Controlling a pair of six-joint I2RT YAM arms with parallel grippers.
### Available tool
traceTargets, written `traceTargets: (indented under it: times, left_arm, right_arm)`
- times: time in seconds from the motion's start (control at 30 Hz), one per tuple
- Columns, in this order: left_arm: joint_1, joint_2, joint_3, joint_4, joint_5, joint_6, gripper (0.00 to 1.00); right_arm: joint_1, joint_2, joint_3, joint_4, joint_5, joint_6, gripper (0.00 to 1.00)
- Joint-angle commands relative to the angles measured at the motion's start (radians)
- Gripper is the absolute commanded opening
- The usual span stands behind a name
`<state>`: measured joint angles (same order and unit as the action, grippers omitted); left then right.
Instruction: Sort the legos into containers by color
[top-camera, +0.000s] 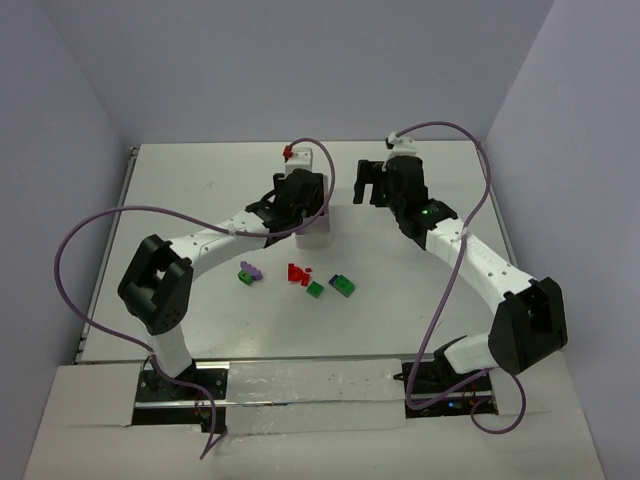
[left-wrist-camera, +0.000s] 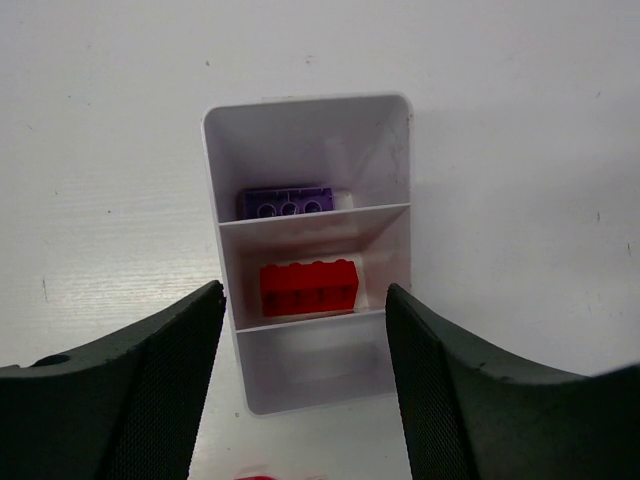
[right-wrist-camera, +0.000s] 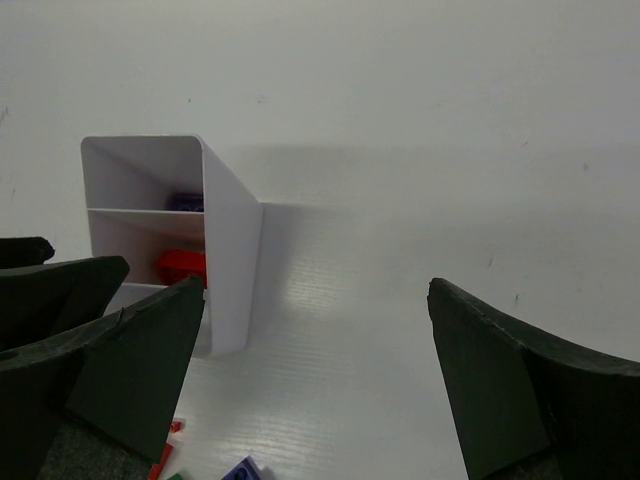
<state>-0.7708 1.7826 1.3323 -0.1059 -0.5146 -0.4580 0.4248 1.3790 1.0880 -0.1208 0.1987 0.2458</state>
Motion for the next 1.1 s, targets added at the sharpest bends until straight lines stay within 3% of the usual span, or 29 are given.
traceTargets:
  times: [0.0, 0.07, 0.17, 0.27, 0.33, 0.4, 0.6, 0.8, 1.07]
  left_arm:
    - [-0.002, -0.099, -0.001, 0.022, 0.066, 0.080, 0.72]
    - [0.019, -0.172, -0.035, 0.022, 0.208, 0.174, 0.73]
    - [0.103, -0.290, -0.064, -0.114, 0.668, 0.329, 0.71]
    - [0.264, -0.393, -0.144, -0.156, 1.014, 0.486, 0.71]
    - [0.310, -0.420, -0.198, -0.240, 1.136, 0.633, 0.71]
    - [0.314, -0.445, -0.246, -0.319, 1.152, 0.805, 0.72]
    - [0.315, -0.411, -0.321, -0.422, 1.266, 1.119, 0.69]
    - [0.306, -0.342, -0.387, -0.280, 1.290, 1.226, 0.68]
    - [0.230, -0.259, -0.472, -0.142, 1.217, 1.286, 0.72]
  right_arm:
    - [-0.007, -0.050, 0.005, -0.005, -0.031, -0.040, 1.00]
    - [-0.009, -0.055, 0.008, -0.022, -0.051, -0.065, 1.00]
    - [-0.017, -0.067, 0.002, -0.049, -0.104, -0.112, 1.00]
    - [-0.033, -0.074, -0.004, -0.073, -0.165, -0.129, 1.00]
    - [-0.045, -0.079, -0.011, -0.088, -0.208, -0.139, 1.00]
    - [-0.064, -0.080, -0.012, -0.101, -0.249, -0.143, 1.00]
    - [-0.088, -0.080, -0.010, -0.128, -0.279, -0.162, 1.00]
    - [-0.105, -0.070, -0.012, -0.153, -0.285, -0.168, 1.00]
    - [-0.121, -0.040, -0.013, -0.166, -0.283, -0.172, 1.00]
